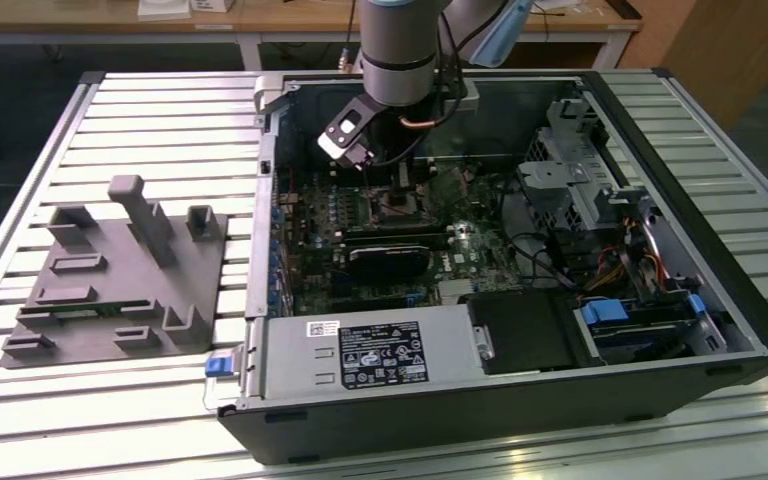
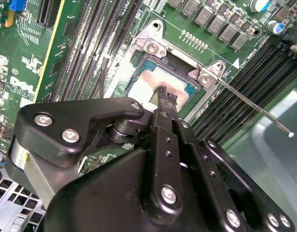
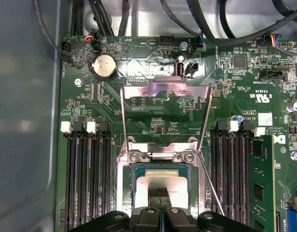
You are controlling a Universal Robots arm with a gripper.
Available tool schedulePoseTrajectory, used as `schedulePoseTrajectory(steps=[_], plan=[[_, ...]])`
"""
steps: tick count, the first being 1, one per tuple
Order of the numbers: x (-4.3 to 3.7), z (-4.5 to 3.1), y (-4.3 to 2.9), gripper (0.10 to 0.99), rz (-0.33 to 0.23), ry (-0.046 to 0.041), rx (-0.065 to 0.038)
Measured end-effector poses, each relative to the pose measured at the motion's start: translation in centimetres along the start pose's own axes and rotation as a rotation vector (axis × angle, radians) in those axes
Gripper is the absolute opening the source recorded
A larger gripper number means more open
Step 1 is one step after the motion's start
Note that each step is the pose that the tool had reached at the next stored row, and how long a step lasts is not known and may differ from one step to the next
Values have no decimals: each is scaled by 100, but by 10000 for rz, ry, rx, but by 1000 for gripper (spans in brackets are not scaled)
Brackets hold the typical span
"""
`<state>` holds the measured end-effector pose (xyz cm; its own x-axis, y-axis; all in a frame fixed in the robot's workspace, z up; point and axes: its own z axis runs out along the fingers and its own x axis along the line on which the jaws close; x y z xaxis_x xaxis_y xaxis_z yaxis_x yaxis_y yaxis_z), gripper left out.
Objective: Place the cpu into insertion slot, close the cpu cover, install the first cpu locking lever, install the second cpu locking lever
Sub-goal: 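Place the cpu into insertion slot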
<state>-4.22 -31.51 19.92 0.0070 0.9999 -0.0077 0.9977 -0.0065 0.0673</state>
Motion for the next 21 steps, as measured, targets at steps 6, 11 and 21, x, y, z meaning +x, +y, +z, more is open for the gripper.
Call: schedulePoseTrajectory(steps=[6,11,21], plan=[[2,-23,3,106,1,13,-8],[0,-166,12,106,1,7,-5],[-3,-503,35,106,0,5,-13]])
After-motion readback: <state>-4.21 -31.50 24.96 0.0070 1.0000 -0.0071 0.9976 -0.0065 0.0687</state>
